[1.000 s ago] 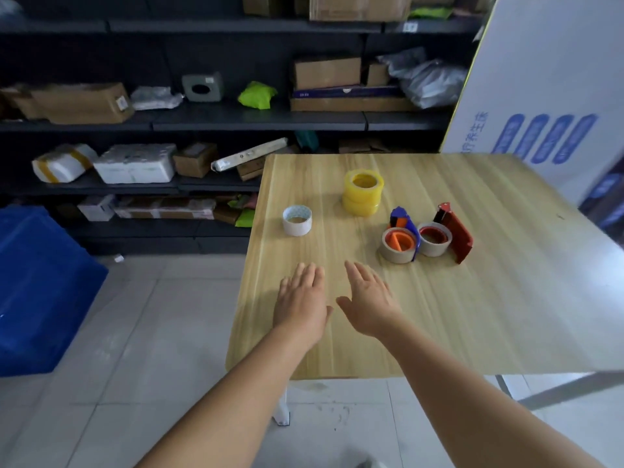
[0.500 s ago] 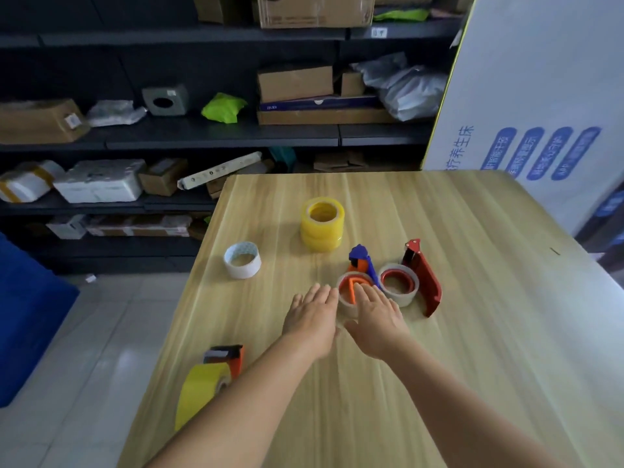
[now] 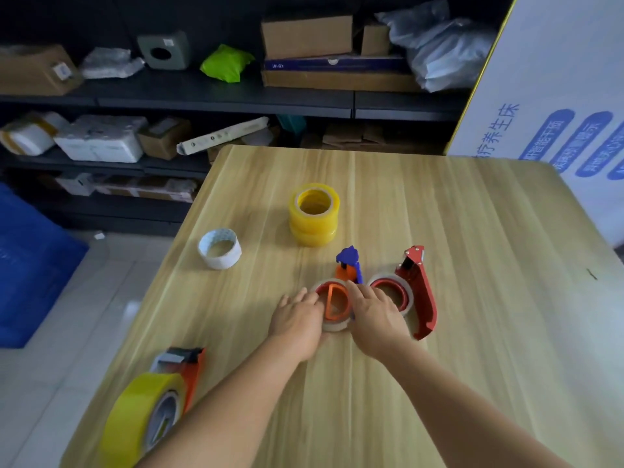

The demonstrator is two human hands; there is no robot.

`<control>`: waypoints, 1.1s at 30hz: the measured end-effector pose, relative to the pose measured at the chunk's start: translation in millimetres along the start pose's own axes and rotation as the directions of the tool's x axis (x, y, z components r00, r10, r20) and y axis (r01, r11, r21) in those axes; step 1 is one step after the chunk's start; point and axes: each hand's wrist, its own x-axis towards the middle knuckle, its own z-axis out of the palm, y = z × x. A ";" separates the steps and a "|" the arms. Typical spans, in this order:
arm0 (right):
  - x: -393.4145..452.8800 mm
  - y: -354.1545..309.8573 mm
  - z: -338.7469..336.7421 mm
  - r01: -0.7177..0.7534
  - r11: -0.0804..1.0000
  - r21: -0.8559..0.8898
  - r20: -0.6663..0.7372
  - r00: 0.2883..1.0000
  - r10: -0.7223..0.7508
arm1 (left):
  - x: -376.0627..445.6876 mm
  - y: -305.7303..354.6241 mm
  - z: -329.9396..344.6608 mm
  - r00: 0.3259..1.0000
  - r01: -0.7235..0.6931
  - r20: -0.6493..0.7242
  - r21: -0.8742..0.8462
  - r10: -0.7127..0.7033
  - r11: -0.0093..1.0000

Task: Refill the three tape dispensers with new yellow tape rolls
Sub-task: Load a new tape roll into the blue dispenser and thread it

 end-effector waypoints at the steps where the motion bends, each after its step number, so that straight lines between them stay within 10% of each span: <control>1: 1.3 2.3 -0.6 -0.006 1.000 -0.018 0.000 1.000 0.006 | -0.1 -2.3 -0.7 1.000 0.022 -0.004 0.010 -0.022 1.000; 19: 19.0 -11.8 2.4 0.075 0.993 -0.096 -0.035 0.996 -0.078 | 25.1 -17.0 6.5 0.996 -0.040 -0.084 -0.390 0.008 0.920; 24: 25.5 -6.0 1.5 0.122 0.990 -0.065 -0.009 0.992 -0.123 | 29.3 -35.8 -1.6 0.997 0.064 0.075 -0.678 -0.017 0.732; 33: 26.0 -18.9 -4.1 0.164 0.981 -0.102 0.093 0.984 -0.154 | 32.1 -28.0 -1.7 0.974 0.109 -0.084 -0.636 -0.209 0.764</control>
